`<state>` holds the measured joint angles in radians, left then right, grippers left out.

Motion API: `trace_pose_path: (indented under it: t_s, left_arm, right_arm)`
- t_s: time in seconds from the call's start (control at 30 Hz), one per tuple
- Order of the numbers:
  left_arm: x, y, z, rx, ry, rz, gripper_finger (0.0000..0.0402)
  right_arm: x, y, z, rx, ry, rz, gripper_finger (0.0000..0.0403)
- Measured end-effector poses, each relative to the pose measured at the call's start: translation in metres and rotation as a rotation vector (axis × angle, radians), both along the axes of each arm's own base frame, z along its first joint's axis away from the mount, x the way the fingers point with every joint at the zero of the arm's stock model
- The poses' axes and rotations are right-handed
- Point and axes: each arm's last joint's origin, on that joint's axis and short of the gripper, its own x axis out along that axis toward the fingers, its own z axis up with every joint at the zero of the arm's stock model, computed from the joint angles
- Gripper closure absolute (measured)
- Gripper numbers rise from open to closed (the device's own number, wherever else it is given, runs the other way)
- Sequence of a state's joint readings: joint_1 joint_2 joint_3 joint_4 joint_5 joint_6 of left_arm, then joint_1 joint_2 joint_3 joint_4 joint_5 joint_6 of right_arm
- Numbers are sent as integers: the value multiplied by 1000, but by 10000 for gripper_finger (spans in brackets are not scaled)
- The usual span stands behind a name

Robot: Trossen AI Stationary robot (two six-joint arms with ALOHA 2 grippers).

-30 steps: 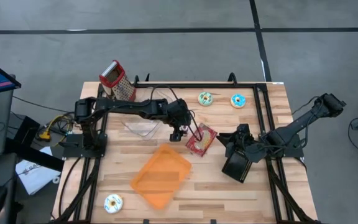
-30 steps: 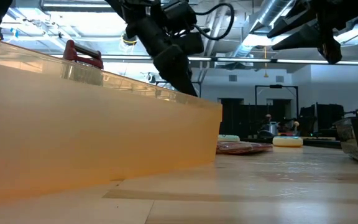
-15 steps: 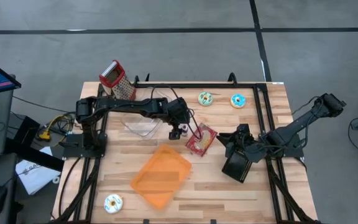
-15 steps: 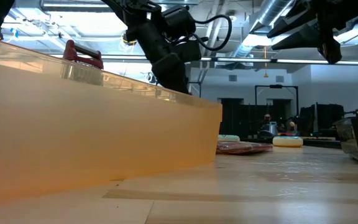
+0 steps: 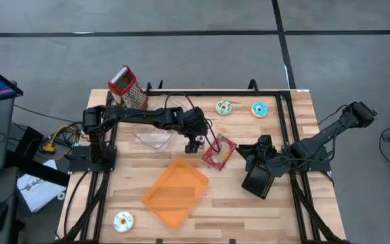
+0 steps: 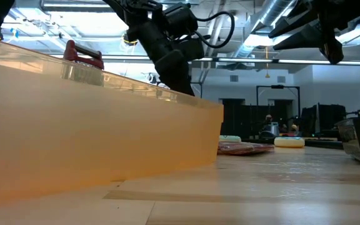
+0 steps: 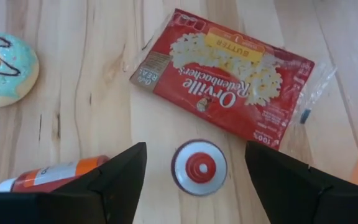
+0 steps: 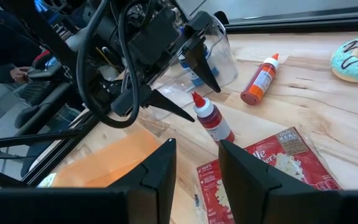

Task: Pick & Place Food Item
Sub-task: Put the red food coloring bottle into the transparent bin

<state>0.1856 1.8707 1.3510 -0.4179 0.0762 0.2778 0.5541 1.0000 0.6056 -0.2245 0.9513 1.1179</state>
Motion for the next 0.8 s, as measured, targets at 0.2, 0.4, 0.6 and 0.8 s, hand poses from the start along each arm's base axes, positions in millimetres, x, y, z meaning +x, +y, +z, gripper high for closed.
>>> trace_pose_path:
  t_s: [0.2,0.4,0.6,0.8]
  left_arm:
    - [0,-1,-1,-32,-1,1,169]
    - [-1,-1,-2,-39,11,4,178]
    - [-1,-1,-2,-43,11,10,186]
    - [-3,-1,-6,-50,24,17,195]
  right_arm:
    - [0,0,0,-2,1,0,288]
    - [0,0,0,-2,1,0,288]
    - [0,0,0,-2,1,0,288]
    - [0,0,0,-2,1,1,288]
